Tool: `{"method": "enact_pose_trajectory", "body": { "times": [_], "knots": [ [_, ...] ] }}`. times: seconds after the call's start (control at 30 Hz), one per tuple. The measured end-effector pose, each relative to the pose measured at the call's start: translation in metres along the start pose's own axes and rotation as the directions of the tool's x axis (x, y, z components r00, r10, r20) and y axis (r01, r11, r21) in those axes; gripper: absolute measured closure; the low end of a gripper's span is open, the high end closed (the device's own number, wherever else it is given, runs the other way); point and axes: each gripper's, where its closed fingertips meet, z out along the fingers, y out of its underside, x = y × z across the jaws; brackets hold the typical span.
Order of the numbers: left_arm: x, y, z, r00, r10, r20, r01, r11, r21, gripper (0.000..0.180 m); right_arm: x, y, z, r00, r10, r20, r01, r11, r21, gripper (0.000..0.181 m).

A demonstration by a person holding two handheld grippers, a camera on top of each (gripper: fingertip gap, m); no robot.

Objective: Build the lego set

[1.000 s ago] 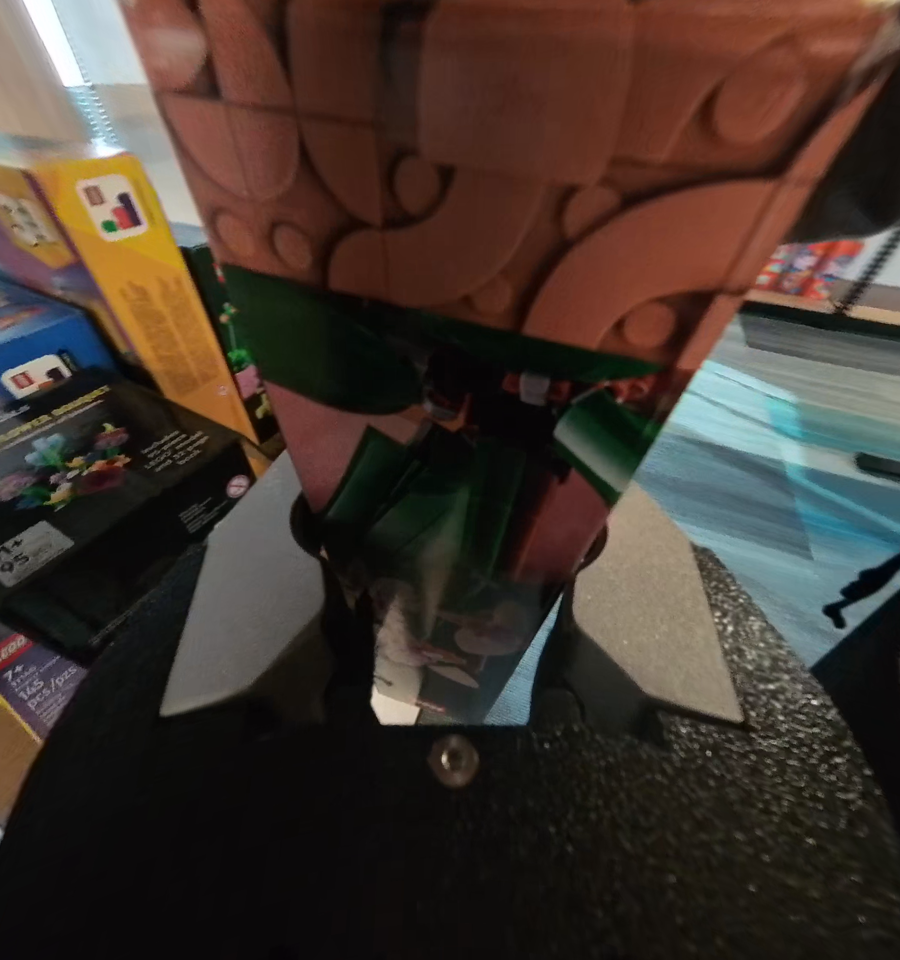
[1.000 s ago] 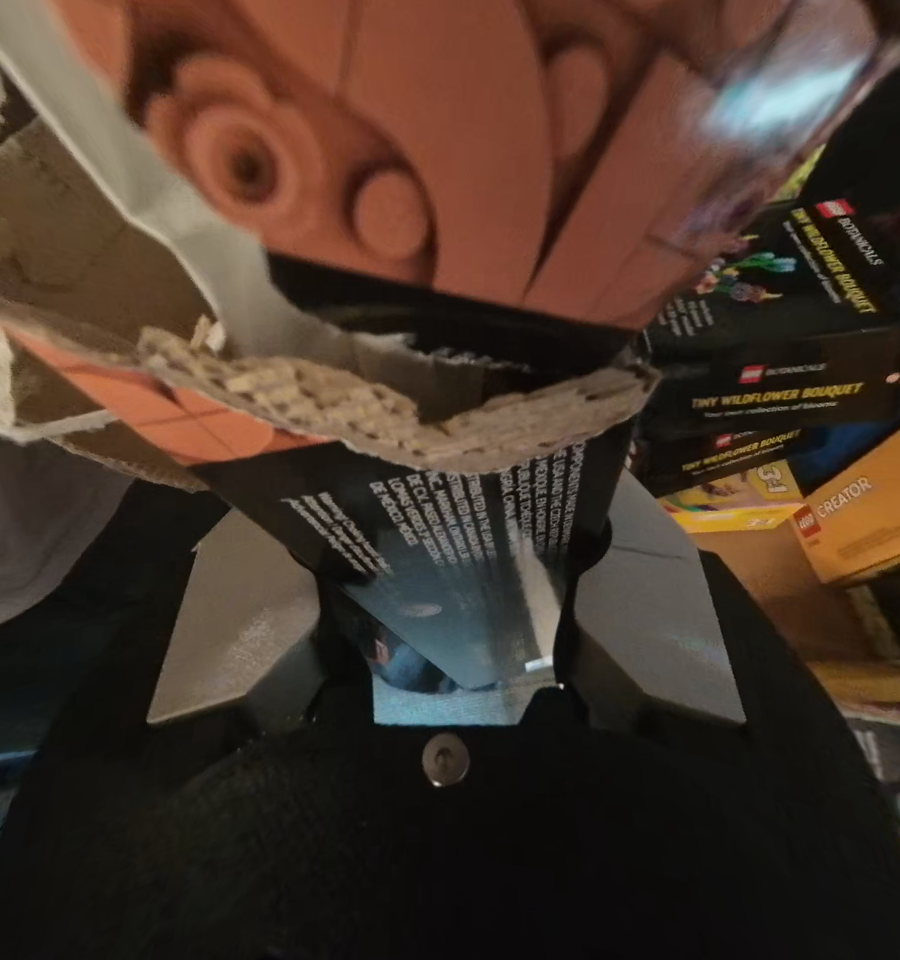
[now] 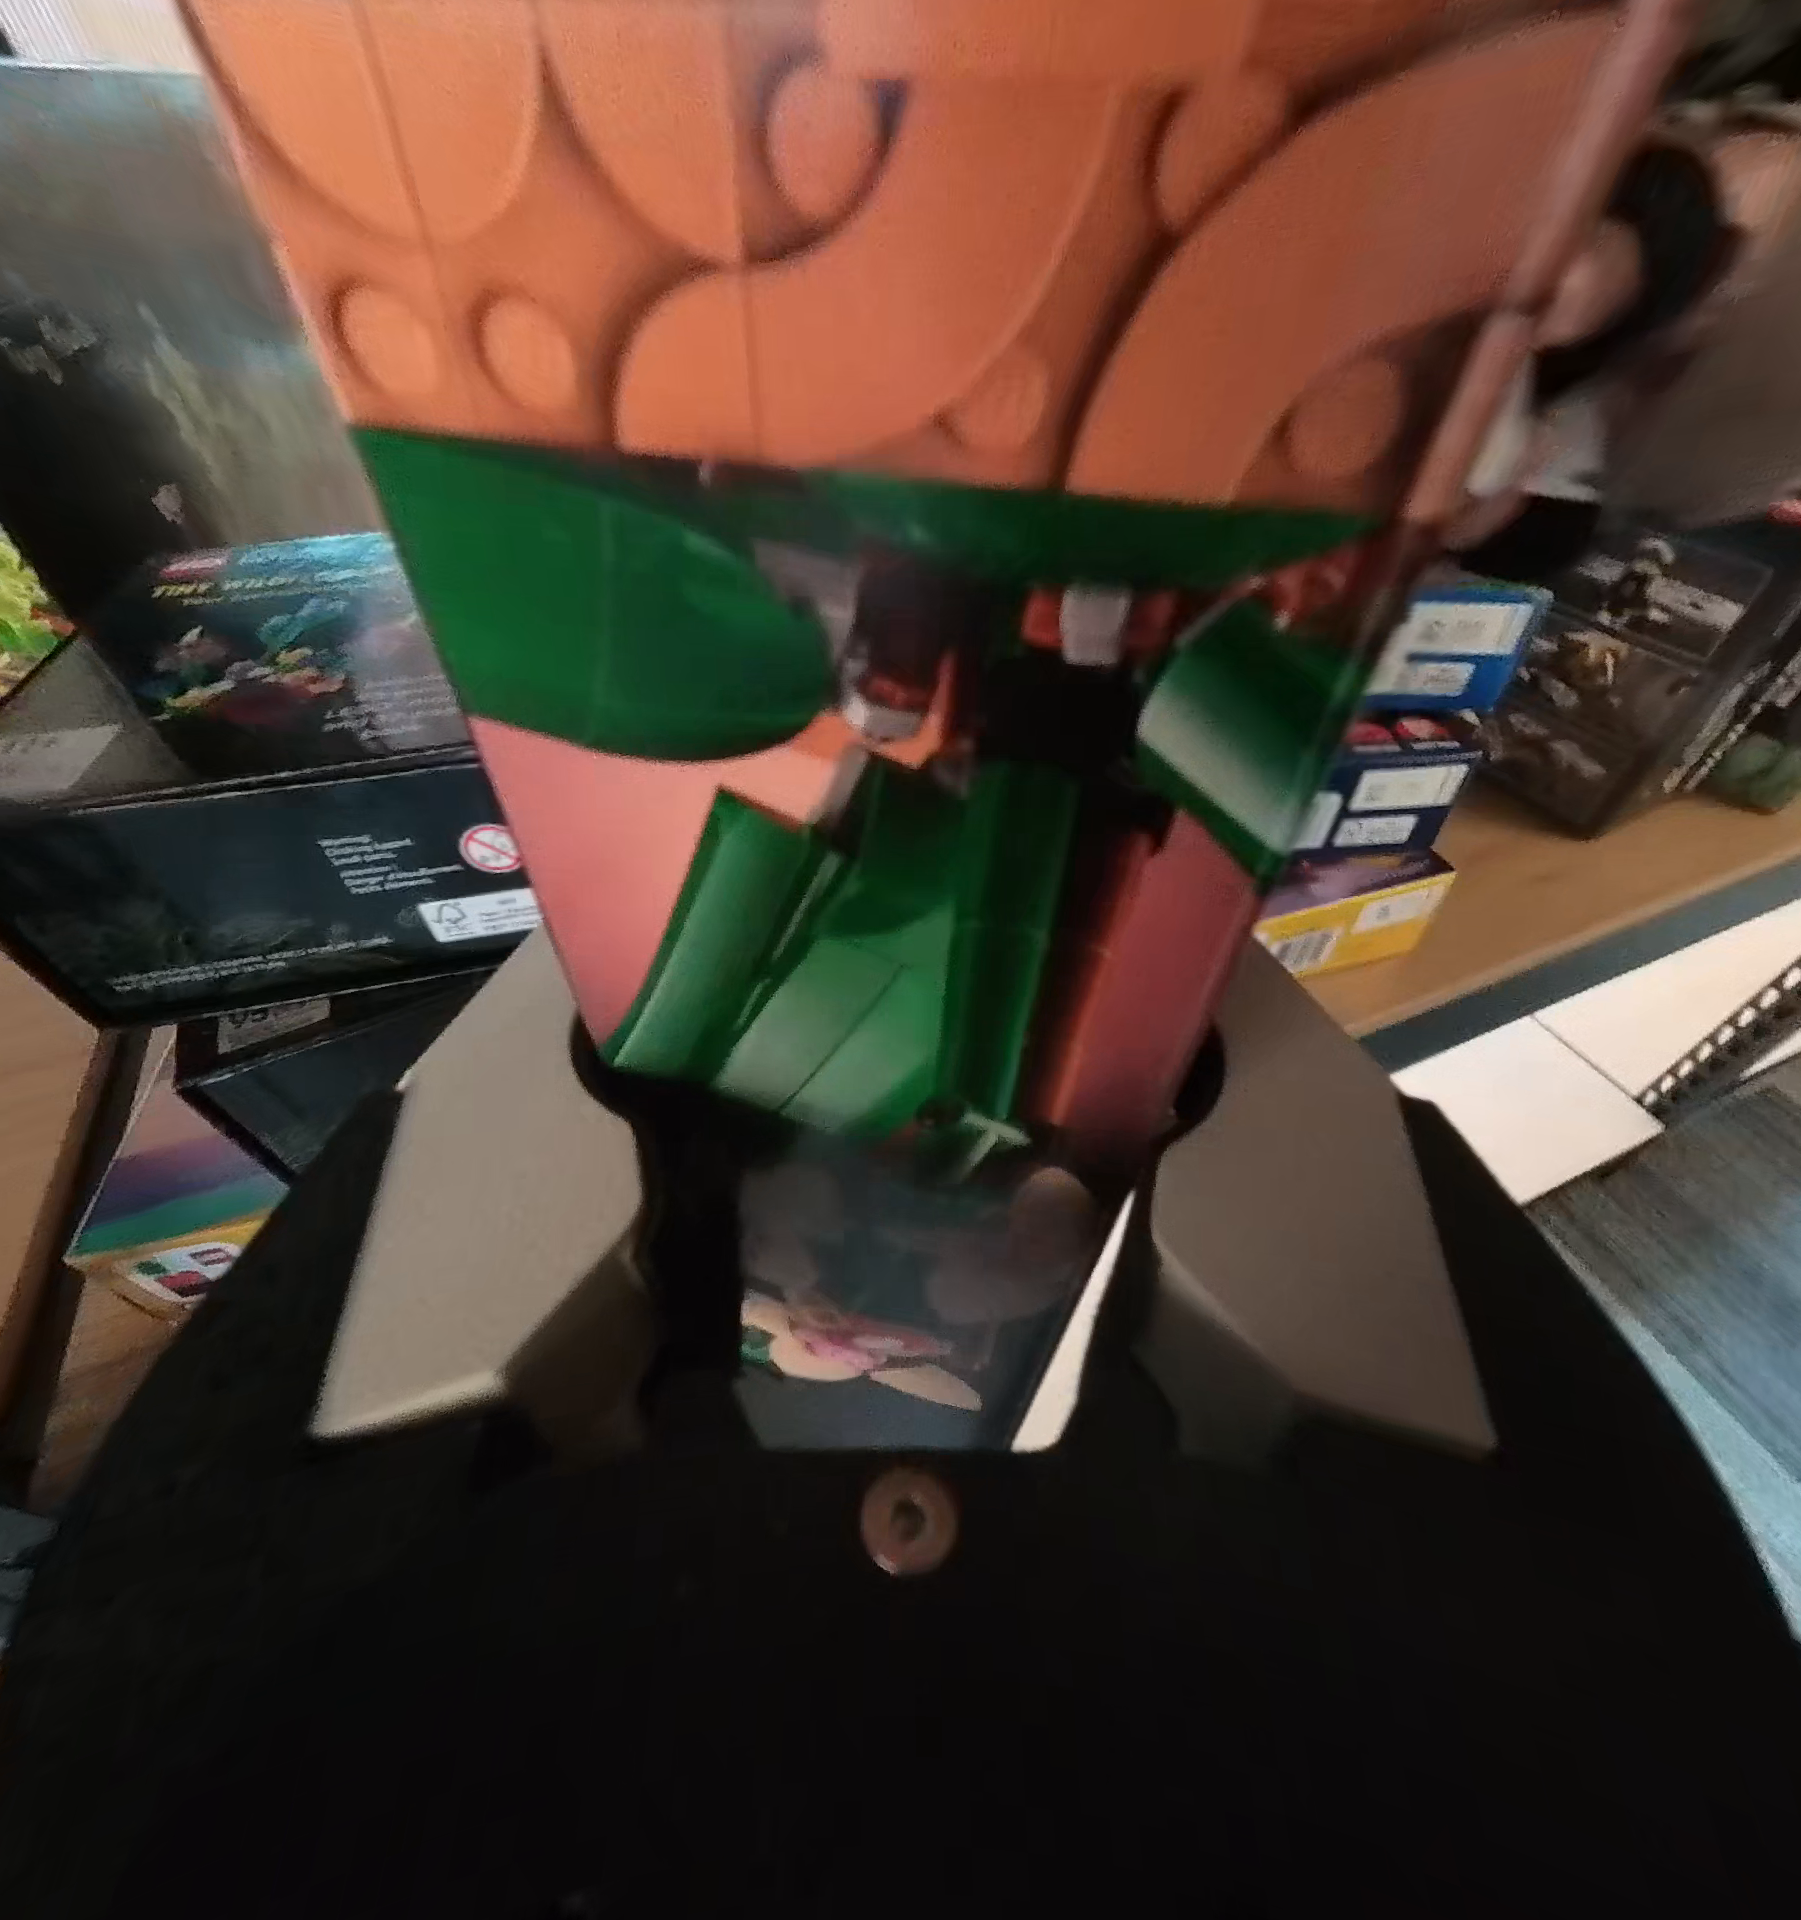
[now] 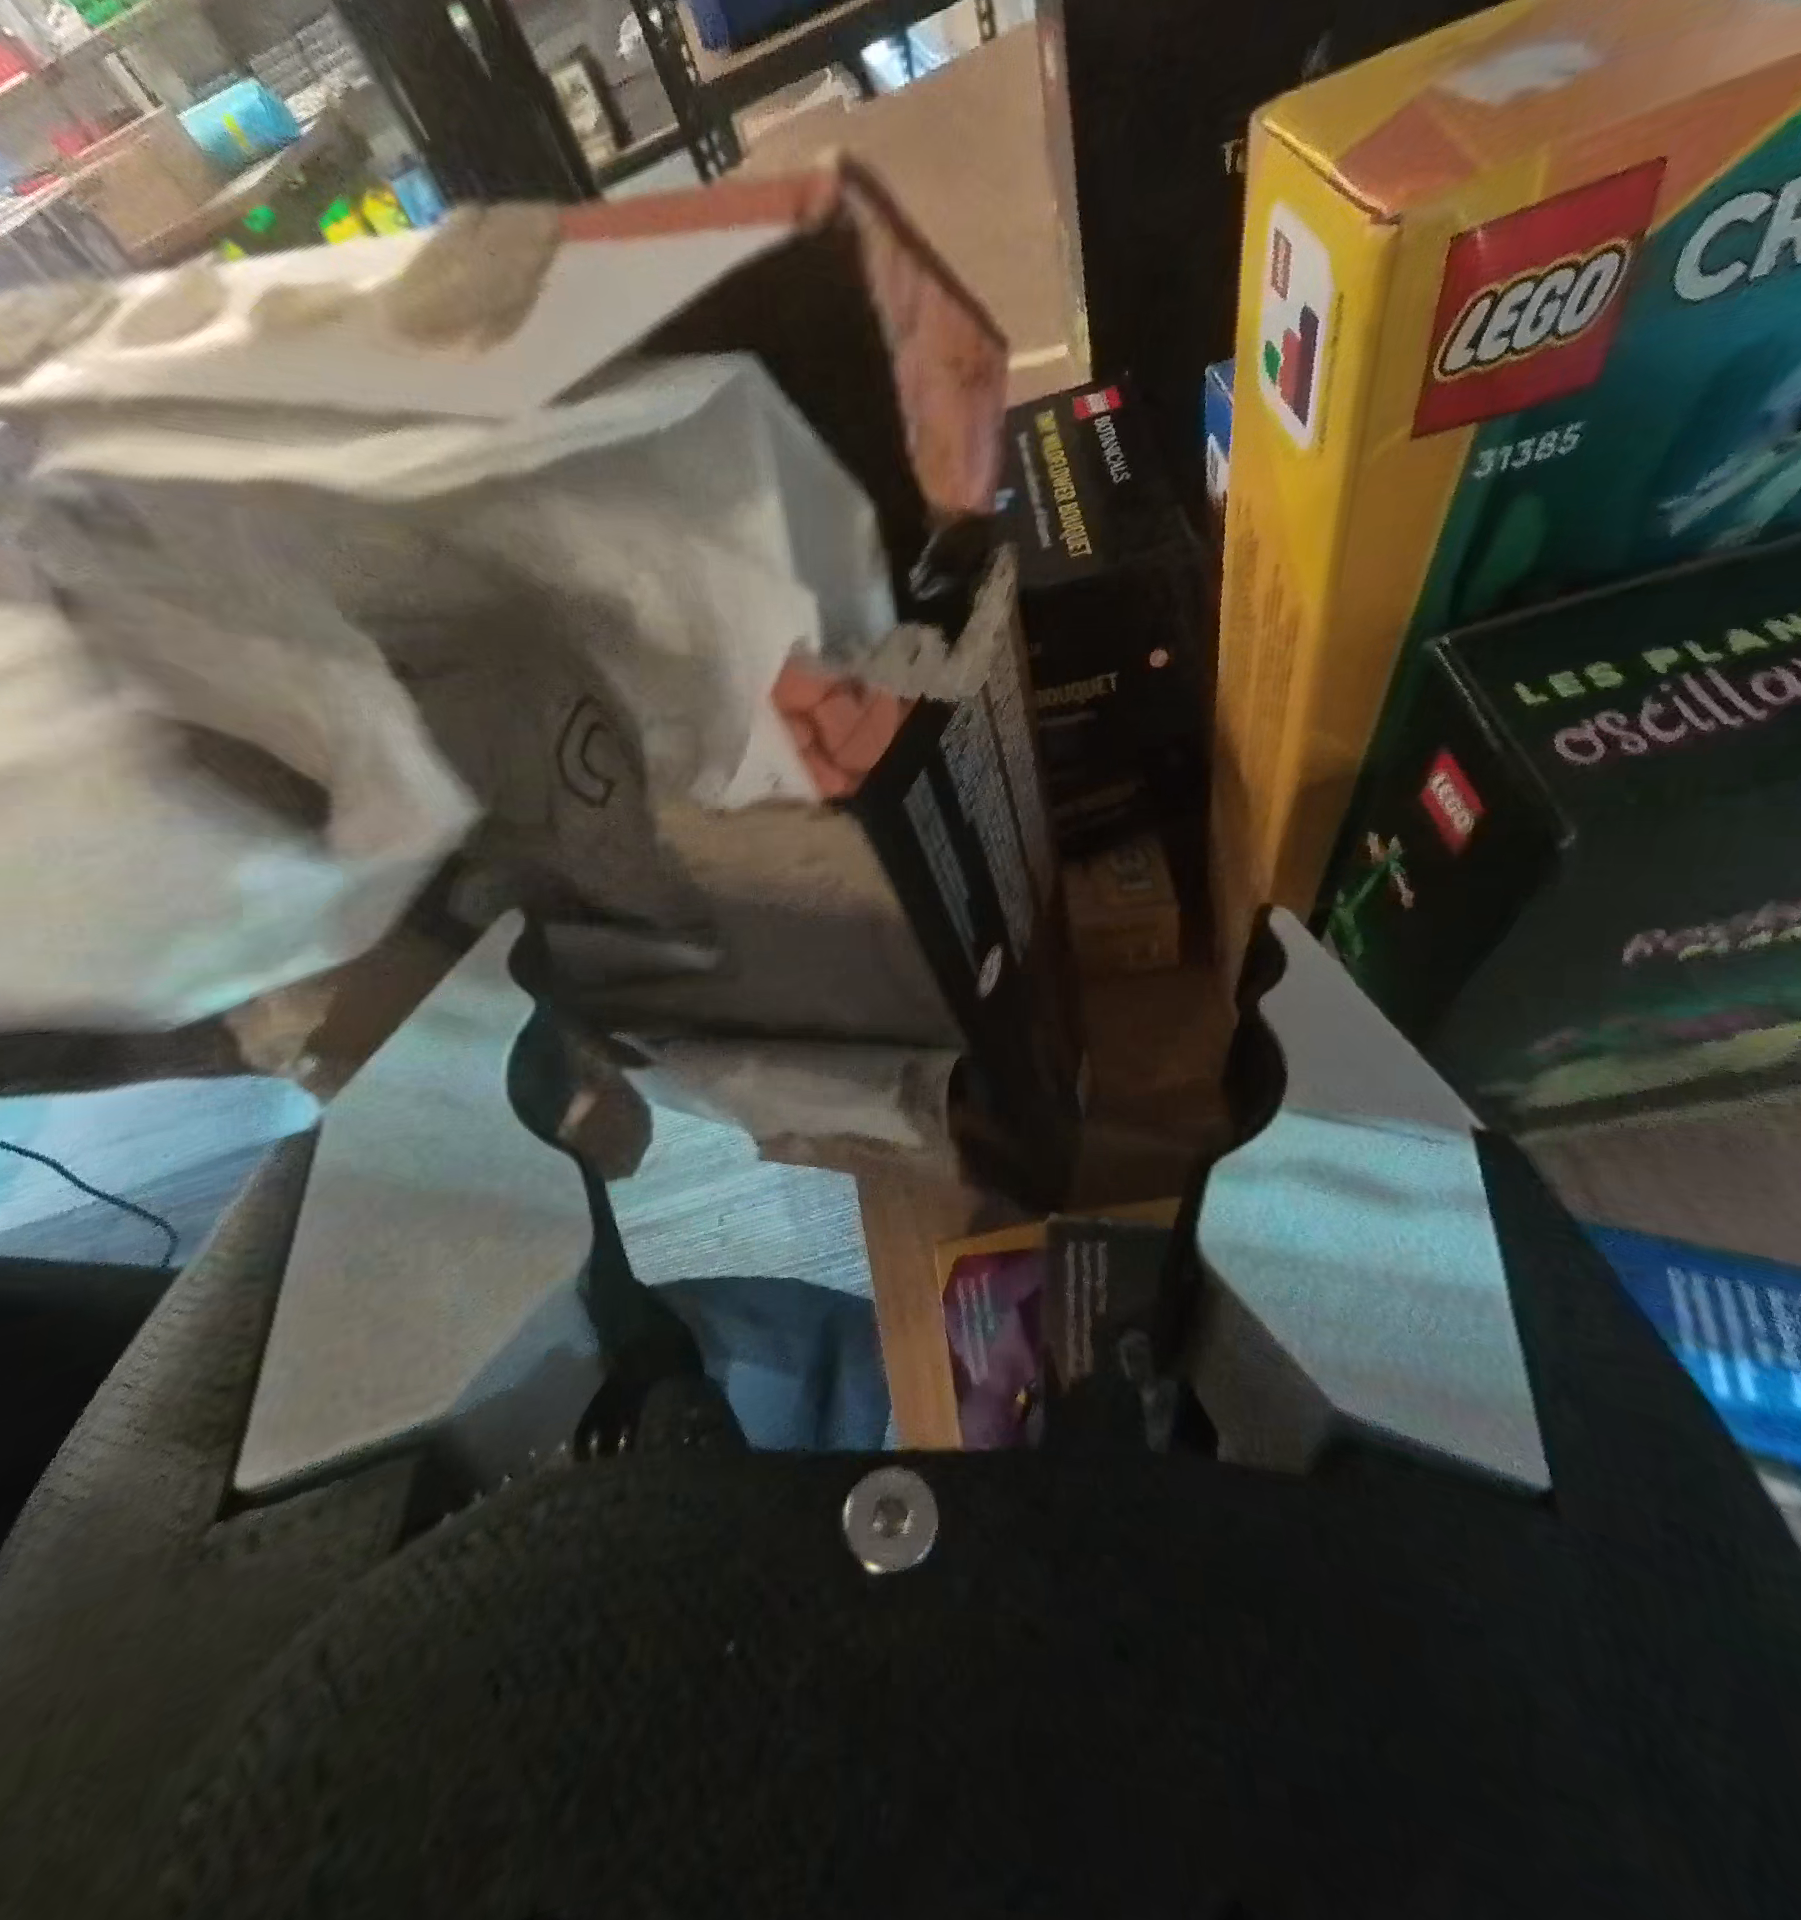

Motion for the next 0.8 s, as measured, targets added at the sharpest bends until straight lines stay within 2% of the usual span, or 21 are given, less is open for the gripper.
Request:
{"method": "enact_pose_trajectory", "body": {
  "times": [0.13, 0.27, 0.3, 0.37, 0.43, 0.53, 0.57, 0.63, 0.8],
  "knots": [
    [-0.003, 0.002, 0.009, 1.000, -0.003, 0.030, 0.004, 0.999, -0.037, 0.081, 0.011, 0.001, -0.016, 0.990, 0.051, -0.134, -0.046, 0.998, 0.040, 0.064],
    [-0.005, 0.003, 0.014, 0.983, -0.063, 0.172, 0.071, 0.997, -0.042, 0.082, 0.019, 0.001, -0.043, 0.926, 0.252, -0.281, -0.204, 0.961, 0.189, 0.072],
    [-0.005, 0.002, 0.015, 0.974, -0.073, 0.215, 0.083, 0.996, -0.038, 0.082, 0.016, 0.006, -0.050, 0.906, 0.301, -0.298, -0.239, 0.944, 0.227, 0.081],
    [-0.004, 0.001, 0.021, 0.955, -0.074, 0.287, 0.086, 0.996, -0.030, 0.082, 0.009, 0.017, -0.061, 0.868, 0.384, -0.316, -0.298, 0.910, 0.287, 0.102],
    [-0.004, -0.002, 0.030, 0.940, -0.079, 0.331, 0.090, 0.996, -0.019, 0.082, 0.001, 0.029, -0.070, 0.845, 0.442, -0.302, -0.346, 0.881, 0.324, 0.116],
    [-0.004, -0.006, 0.045, 0.930, -0.086, 0.358, 0.096, 0.995, -0.010, 0.082, -0.007, 0.034, -0.088, 0.822, 0.511, -0.252, -0.394, 0.829, 0.397, 0.122],
    [-0.005, -0.008, 0.050, 0.928, -0.083, 0.362, 0.092, 0.996, -0.007, 0.082, -0.013, 0.033, -0.093, 0.833, 0.505, -0.225, -0.391, 0.826, 0.406, 0.116],
    [-0.007, -0.010, 0.058, 0.920, -0.094, 0.381, 0.097, 0.995, 0.013, 0.082, -0.030, 0.031, -0.100, 0.867, 0.453, -0.207, -0.353, 0.853, 0.385, 0.116],
    [-0.011, -0.016, 0.076, 0.916, -0.097, 0.388, 0.092, 0.995, 0.031, 0.082, -0.082, 0.019, -0.117, 0.953, 0.201, -0.228, -0.118, 0.935, 0.334, 0.116]
  ]
}}
